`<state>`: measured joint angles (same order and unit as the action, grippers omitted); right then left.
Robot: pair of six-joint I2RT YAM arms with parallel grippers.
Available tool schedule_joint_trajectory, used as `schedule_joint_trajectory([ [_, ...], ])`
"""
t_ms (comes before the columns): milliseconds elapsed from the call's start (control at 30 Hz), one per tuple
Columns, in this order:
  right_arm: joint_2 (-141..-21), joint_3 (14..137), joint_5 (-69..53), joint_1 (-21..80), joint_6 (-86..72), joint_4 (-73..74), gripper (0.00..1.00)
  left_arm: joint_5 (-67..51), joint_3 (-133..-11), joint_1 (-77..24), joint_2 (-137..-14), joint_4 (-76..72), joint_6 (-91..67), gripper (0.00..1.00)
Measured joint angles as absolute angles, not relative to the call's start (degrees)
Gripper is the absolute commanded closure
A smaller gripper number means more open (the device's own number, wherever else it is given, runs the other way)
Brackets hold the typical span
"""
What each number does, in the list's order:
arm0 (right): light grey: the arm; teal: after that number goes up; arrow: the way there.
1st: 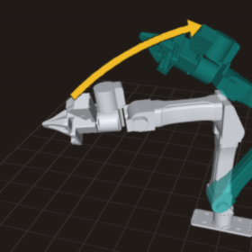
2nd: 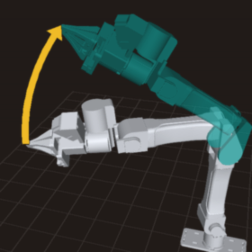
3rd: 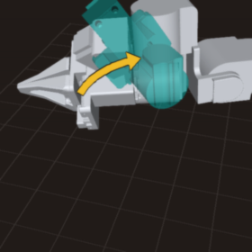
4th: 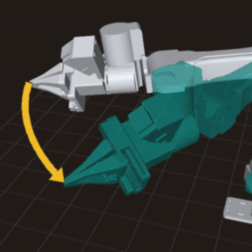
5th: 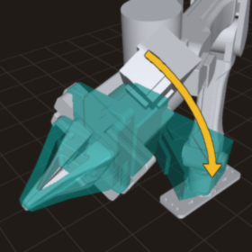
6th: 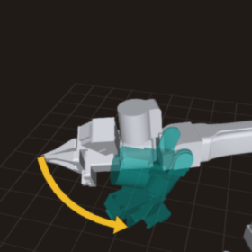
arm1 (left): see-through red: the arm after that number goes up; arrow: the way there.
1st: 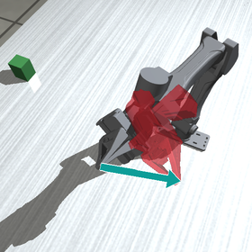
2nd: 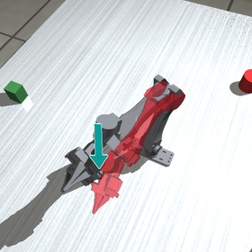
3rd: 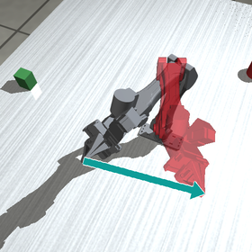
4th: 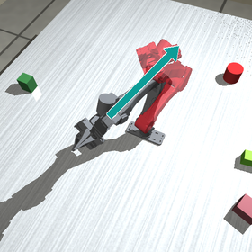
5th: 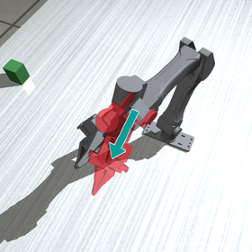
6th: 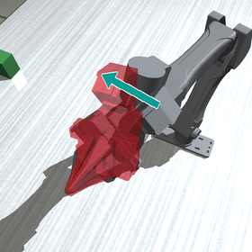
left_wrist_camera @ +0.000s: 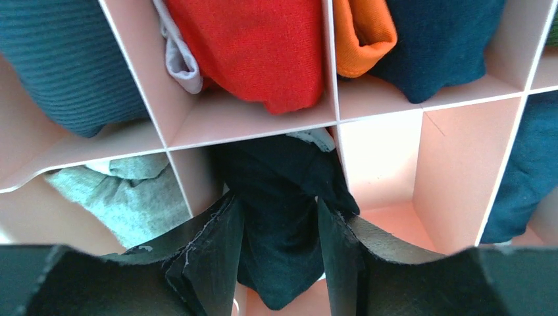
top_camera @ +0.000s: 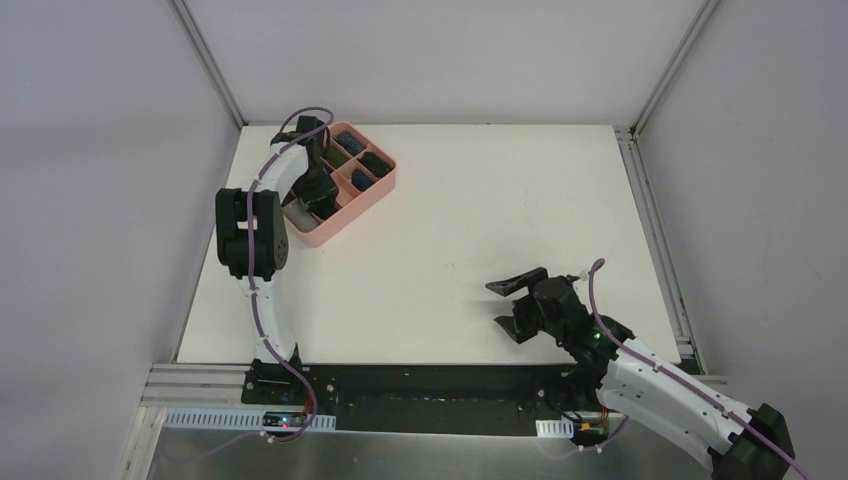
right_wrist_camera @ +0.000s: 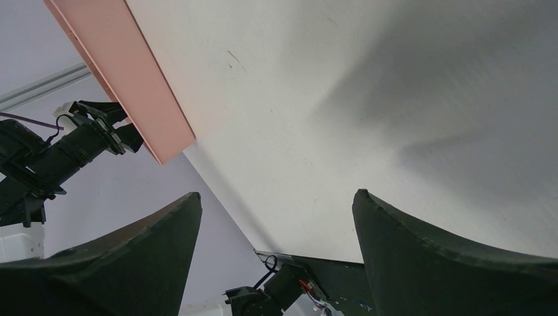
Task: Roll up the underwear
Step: Place the underwear in the storage box.
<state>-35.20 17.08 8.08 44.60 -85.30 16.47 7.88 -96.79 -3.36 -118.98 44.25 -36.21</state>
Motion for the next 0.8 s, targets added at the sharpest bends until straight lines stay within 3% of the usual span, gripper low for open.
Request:
schedule_joint_trajectory([
  [500,-35.2,17.1,8.1,44.6,-85.3,16.5,0.13,8.6,-95.5,-3.3,-114.4,43.9,-36.2,0.53],
  [800,-35.3,17.1,8.1,44.6,-85.3,16.4,0.13,9.5,-94.9,-3.3,-108.2,43.8,-36.0,0.75],
])
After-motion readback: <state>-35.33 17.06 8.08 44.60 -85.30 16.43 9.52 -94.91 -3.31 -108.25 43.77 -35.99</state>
